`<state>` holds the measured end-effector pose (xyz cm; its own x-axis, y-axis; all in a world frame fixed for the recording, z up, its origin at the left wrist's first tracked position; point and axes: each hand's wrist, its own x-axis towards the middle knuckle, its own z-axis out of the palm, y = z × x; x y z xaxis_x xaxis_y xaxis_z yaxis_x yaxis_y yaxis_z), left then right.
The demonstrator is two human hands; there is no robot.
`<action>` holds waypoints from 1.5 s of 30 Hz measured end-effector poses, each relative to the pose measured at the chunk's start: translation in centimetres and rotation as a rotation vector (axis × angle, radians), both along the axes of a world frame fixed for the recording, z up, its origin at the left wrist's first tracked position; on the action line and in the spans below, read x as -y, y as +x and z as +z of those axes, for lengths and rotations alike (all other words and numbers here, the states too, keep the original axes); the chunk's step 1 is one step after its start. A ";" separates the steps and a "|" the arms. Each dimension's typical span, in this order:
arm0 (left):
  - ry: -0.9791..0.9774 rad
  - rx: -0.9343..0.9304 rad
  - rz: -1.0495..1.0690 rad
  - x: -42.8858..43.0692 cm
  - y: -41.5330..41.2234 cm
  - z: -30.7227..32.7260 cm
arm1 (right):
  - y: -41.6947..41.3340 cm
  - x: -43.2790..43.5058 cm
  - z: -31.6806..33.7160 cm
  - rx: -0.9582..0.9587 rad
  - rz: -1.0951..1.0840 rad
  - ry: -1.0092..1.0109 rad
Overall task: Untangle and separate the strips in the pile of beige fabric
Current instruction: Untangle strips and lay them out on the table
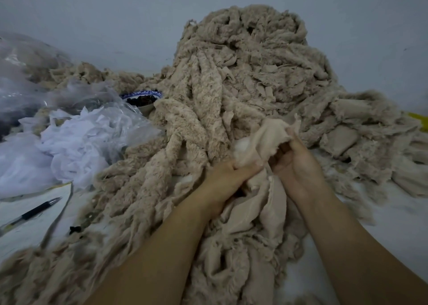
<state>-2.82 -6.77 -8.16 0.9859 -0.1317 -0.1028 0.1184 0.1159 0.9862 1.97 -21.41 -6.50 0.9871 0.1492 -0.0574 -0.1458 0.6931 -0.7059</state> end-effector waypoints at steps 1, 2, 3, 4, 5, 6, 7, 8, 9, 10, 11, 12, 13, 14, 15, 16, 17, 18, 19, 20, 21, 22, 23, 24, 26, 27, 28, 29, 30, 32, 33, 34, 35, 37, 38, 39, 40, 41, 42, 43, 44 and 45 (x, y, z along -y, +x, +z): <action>-0.019 -0.014 0.008 0.1 0.0 -0.1 | 0.0 0.2 0.1 0.004 0.005 0.002; -0.096 -0.034 0.021 0.0 0.1 0.0 | 0.0 0.3 0.2 0.019 0.018 -0.013; -0.217 -0.048 0.032 -0.1 0.2 0.2 | -0.2 0.4 0.3 0.044 0.030 -0.066; -0.345 -0.040 0.037 -0.2 0.3 0.5 | -0.3 0.2 0.4 0.072 0.051 -0.153; -0.450 -0.010 0.038 -0.4 0.6 0.8 | -0.5 -0.1 0.1 0.091 0.084 -0.269; -0.533 0.025 0.044 -0.7 0.8 1.0 | -0.8 -0.4 -0.2 0.103 0.135 -0.402; -0.598 0.047 0.057 -1.2 1.0 1.3 | -1.1 -0.8 -0.5 0.130 0.196 -0.555; -0.667 0.055 0.062 -1.6 1.1 1.4 | -1.6 -1.0 -0.7 0.173 0.260 -0.709; -0.738 0.064 0.060 -2.0 1.2 1.4 | -2.0 -1.2 -0.8 0.224 0.316 -0.859; -0.786 0.073 0.055 -2.4 1.3 1.4 | -2.4 -1.2 -0.8 0.281 0.361 -0.968; -0.804 0.076 0.052 -2.8 1.3 1.5 | -2.6 -1.1 -0.8 0.336 0.382 -1.037; -0.806 0.072 0.060 -3.3 1.2 1.7 | -2.7 -1.0 -0.5 0.367 0.358 -1.067; -0.810 0.064 0.065 -3.7 1.2 1.8 | -2.7 -0.8 -0.1 0.372 0.286 -1.069; -0.810 0.059 0.067 -3.9 1.1 2.0 | -2.5 -0.6 0.2 0.356 0.167 -1.039; -0.793 0.052 0.079 -4.0 1.1 2.1 | -2.3 -0.3 0.5 0.330 0.031 -0.962; -0.760 0.034 0.104 -3.9 1.2 2.1 | -1.9 0.0 0.8 0.294 -0.084 -0.828; -0.713 0.009 0.143 -3.8 1.2 2.0 | -1.5 0.4 1.0 0.250 -0.155 -0.640; -0.656 -0.012 0.180 -3.5 1.2 1.9 | -1.2 0.6 1.2 0.204 -0.175 -0.437; -0.609 -0.021 0.196 -3.2 1.2 1.9 | -1.0 0.7 1.3 0.154 -0.157 -0.273; -0.581 -0.018 0.198 -2.9 1.1 1.8 | -0.9 0.7 1.4 0.098 -0.124 -0.142; -0.569 -0.015 0.204 -2.6 1.0 1.8 | -0.9 0.7 1.5 0.051 -0.099 -0.048; -0.569 -0.011 0.211 -2.5 0.9 1.7 | -1.0 0.6 1.5 0.021 -0.092 0.015; -0.569 0.000 0.211 -2.4 0.9 1.7 | -1.0 0.8 1.6 0.009 -0.091 0.051; -0.570 0.018 0.205 -2.4 0.8 1.8 | -1.0 1.0 1.6 0.002 -0.091 0.075; -0.576 0.053 0.170 -2.3 0.5 1.9 | -0.8 1.5 1.5 -0.023 -0.054 0.040; -0.580 0.062 0.131 -2.0 0.3 1.9 | -0.9 1.6 1.4 -0.032 -0.017 -0.034; -0.560 0.064 0.092 -1.7 0.1 1.7 | -0.9 1.6 1.1 -0.019 0.023 -0.151; -0.488 0.067 0.052 -1.3 -0.2 1.5 | -1.0 1.4 0.8 -0.001 0.058 -0.302; -0.367 0.075 0.022 -0.8 -0.6 1.2 | -1.1 1.2 0.4 0.013 0.104 -0.440; 0.041 0.113 -0.005 -0.2 -1.2 0.8 | -1.7 0.6 0.2 0.038 0.263 -0.592; 0.253 0.158 -0.055 0.2 -1.4 0.7 | -1.9 0.3 0.3 0.064 0.323 -0.630; 0.414 0.198 -0.136 0.4 -1.6 0.6 | -1.8 0.3 0.2 0.095 0.347 -0.681; 0.511 0.219 -0.228 0.7 -1.9 0.6 | -1.7 0.3 0.2 0.106 0.344 -0.741; 0.627 0.253 -0.387 1.2 -2.2 0.4 | -1.5 0.6 0.1 0.088 0.303 -0.778; 0.666 0.269 -0.450 1.5 -2.3 0.1 | -1.5 0.7 0.1 0.061 0.308 -0.750; 0.682 0.276 -0.492 1.7 -2.4 -0.1 | -1.5 0.6 0.3 0.038 0.312 -0.730; 0.679 0.267 -0.508 1.8 -2.4 -0.2 | -1.6 0.5 0.3 0.032 0.288 -0.753; 0.663 0.249 -0.507 1.6 -2.2 -0.3 | -1.7 0.4 0.6 0.044 0.218 -0.825; 0.627 0.219 -0.487 1.5 -2.0 -0.2 | -1.7 0.3 0.8 0.082 0.111 -0.908; 0.553 0.196 -0.434 1.3 -2.0 0.2 | -1.8 0.2 1.1 0.127 0.016 -0.951; 0.434 0.162 -0.344 1.1 -1.8 0.6 | -1.8 0.1 1.3 0.174 -0.028 -0.951; 0.274 0.106 -0.244 0.8 -1.5 1.0 | -2.1 0.0 1.4 0.235 -0.015 -0.943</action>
